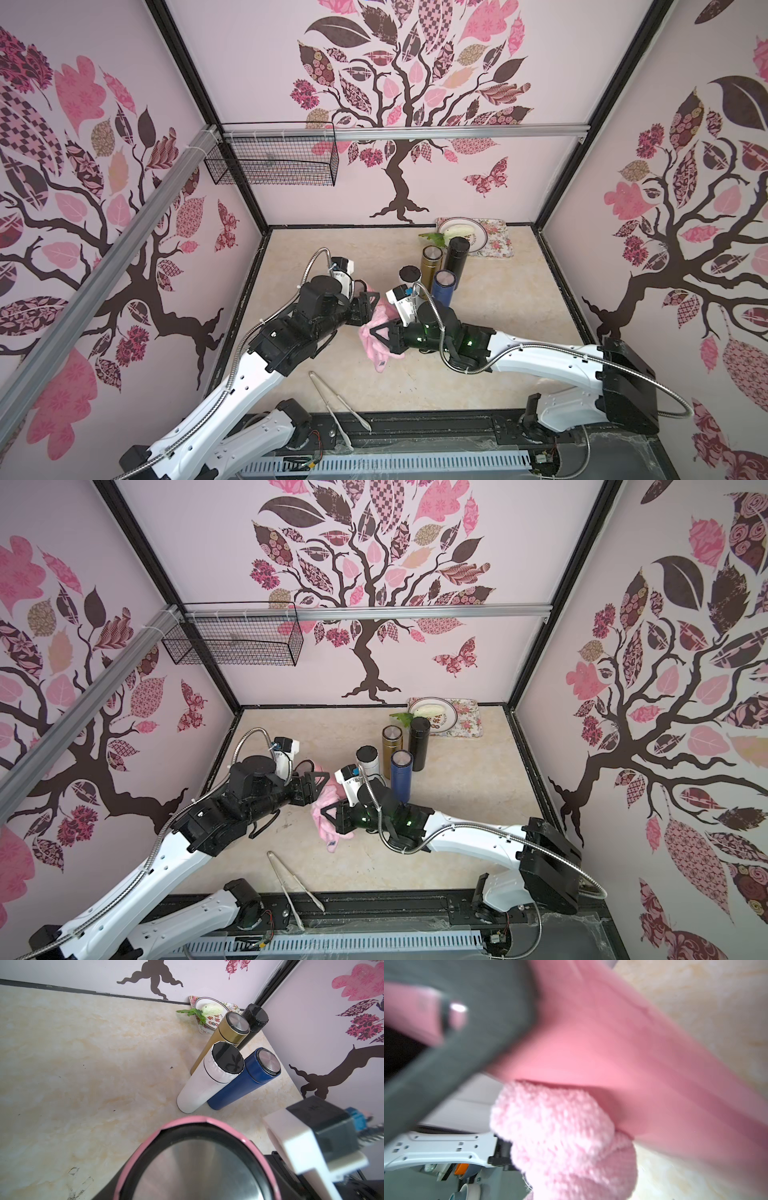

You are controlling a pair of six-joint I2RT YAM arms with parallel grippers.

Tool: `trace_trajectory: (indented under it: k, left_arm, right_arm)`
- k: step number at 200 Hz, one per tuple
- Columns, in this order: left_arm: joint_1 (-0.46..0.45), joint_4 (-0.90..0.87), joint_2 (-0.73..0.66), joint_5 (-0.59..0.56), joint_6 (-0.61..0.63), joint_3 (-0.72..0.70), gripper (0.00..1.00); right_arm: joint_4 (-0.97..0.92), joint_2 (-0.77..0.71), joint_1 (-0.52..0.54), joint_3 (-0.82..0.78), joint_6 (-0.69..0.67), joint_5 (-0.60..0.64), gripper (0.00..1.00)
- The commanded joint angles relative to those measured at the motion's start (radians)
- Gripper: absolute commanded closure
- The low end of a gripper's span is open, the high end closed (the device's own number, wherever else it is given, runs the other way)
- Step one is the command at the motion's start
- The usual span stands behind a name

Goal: Wipe the surface of the thermos
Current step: Wipe the dirt from the surface of the thermos.

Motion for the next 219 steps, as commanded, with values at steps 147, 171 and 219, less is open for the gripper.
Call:
trace_trajectory:
  k: [147, 171, 219]
  left_arm:
    - [-0.032, 0.218, -0.123, 0.471, 0.173, -0.159, 1.0]
    - [-0.032, 0.269, -0.144, 0.459, 0.169, -0.182, 1.0]
    - [-0.032, 0.33, -0.162, 0.405, 0.158, -0.207, 1.0]
  right_arm:
    - [0.299, -0.189, -0.152, -0.139, 0.261, -0.345, 1.0]
    - [0.197, -0.256, -0.131, -0.266, 0.281, -0.28, 1.0]
    - [0.078, -0.392, -0.113, -0.447, 0.337, -0.199, 1.0]
